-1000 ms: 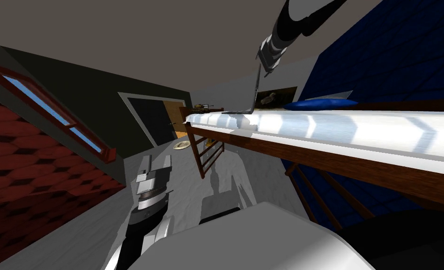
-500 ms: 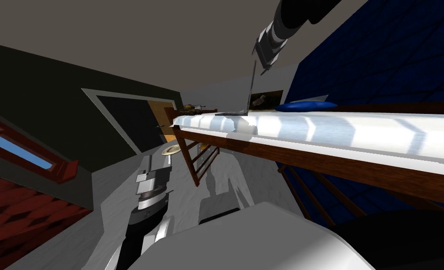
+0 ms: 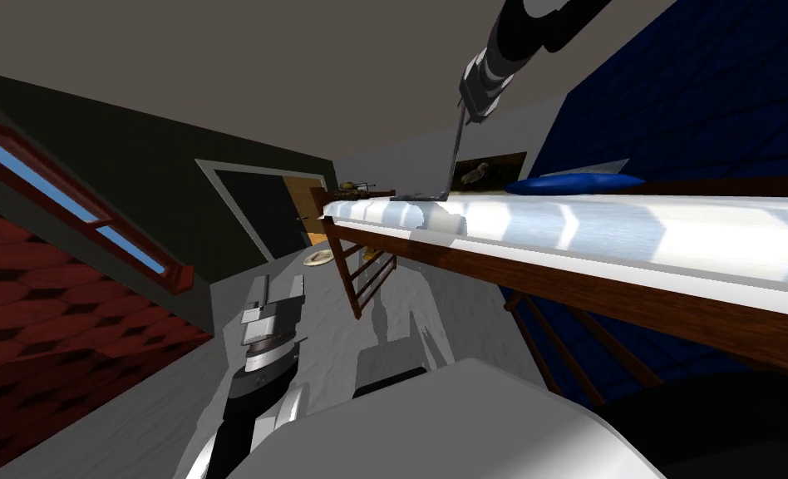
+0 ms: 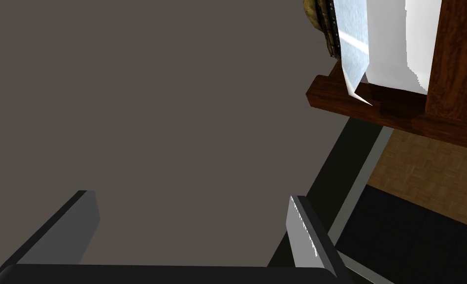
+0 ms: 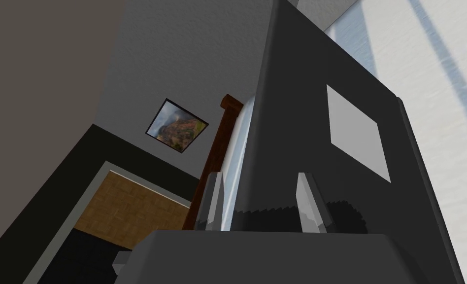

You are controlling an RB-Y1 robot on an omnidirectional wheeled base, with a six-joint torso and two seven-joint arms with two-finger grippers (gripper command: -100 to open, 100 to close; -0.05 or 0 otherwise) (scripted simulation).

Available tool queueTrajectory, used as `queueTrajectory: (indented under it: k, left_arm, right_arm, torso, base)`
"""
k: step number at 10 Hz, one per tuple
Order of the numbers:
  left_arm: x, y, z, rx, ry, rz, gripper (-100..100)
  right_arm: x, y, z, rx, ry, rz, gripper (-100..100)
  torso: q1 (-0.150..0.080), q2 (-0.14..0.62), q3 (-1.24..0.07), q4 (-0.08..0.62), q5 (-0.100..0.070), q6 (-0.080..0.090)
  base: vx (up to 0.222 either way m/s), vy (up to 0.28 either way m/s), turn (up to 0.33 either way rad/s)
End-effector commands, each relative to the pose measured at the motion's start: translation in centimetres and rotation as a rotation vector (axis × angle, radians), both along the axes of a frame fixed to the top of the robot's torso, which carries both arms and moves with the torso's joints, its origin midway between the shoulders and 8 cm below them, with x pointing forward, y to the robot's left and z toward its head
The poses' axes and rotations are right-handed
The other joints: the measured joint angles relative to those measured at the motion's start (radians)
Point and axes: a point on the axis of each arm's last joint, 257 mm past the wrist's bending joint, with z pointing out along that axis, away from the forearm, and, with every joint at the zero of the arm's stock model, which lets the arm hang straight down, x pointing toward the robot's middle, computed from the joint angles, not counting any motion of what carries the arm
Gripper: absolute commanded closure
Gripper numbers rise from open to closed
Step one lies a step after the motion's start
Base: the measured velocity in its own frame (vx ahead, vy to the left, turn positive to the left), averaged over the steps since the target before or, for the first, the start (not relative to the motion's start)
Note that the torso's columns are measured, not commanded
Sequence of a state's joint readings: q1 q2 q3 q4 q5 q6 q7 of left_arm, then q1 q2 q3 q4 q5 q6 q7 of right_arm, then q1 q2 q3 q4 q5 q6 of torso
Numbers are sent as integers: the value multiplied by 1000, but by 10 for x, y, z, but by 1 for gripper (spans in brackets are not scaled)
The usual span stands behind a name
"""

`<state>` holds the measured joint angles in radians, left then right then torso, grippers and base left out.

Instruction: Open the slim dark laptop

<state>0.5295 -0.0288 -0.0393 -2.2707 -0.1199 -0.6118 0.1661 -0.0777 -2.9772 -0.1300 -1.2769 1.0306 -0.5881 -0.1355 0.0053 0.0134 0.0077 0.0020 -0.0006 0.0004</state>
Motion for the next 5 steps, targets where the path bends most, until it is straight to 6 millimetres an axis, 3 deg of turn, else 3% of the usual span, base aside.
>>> queueTrajectory:
  k: [1, 5]
  left_arm:
    - [0, 0, 0, 0, 0, 0, 0]
    - [0, 0, 0, 0, 0, 0, 0]
  right_arm:
    - [3, -5, -1, -1, 1, -15, 100]
    - [-20, -32, -3, -77, 73, -64, 100]
  torso:
    - [0, -2, -1, 0, 0, 1]
    - [-4, -22, -14, -5, 2, -1]
  base:
    - [-52, 7, 24]
    - [76, 60, 67]
